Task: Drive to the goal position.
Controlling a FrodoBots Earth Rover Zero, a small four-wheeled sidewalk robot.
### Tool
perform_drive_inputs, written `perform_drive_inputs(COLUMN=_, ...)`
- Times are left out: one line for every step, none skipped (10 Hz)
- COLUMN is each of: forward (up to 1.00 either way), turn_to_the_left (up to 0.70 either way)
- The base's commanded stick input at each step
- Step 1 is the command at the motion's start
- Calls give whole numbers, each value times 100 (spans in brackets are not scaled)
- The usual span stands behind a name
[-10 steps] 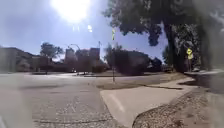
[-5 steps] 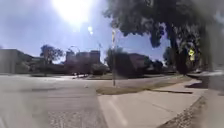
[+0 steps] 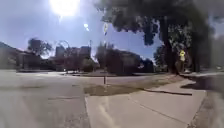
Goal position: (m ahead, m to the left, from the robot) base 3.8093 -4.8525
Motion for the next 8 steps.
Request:
perform_drive_inputs(forward=84, turn_to_the_left=-33)
perform_drive_inputs(forward=84, turn_to_the_left=-33)
perform_drive_inputs(forward=84, turn_to_the_left=-33)
perform_drive_inputs(forward=84, turn_to_the_left=-33)
perform_drive_inputs(forward=84, turn_to_the_left=-33)
perform_drive_inputs(forward=84, turn_to_the_left=-33)
perform_drive_inputs(forward=84, turn_to_the_left=-33)
perform_drive_inputs(forward=84, turn_to_the_left=-33)
